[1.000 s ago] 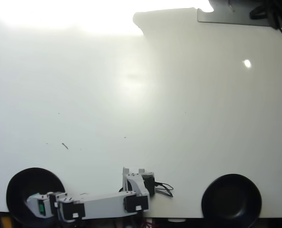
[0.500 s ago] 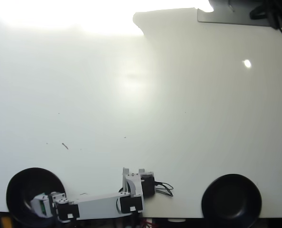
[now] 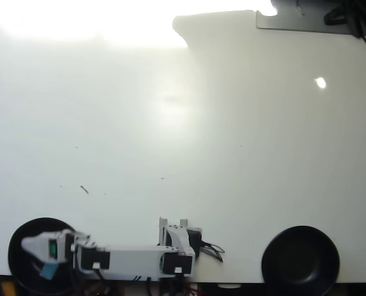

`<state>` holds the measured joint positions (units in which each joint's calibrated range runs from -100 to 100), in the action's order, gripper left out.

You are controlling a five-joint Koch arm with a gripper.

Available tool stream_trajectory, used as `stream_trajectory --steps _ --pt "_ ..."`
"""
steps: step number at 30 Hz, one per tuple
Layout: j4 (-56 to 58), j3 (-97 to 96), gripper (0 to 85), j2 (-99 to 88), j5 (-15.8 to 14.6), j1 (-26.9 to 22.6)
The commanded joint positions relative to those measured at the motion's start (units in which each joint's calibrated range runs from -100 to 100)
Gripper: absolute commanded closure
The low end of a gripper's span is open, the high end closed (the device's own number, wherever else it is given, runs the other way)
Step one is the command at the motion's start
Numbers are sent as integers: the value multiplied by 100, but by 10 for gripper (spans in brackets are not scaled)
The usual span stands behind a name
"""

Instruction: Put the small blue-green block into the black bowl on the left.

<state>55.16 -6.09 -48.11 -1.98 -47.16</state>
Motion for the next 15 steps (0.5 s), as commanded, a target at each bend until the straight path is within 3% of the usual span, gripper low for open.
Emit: stream_trajectory --steps 1,15 --pt "17 508 371 -433 0 342" --pt "-243 -786 377 -2329 -5 1778"
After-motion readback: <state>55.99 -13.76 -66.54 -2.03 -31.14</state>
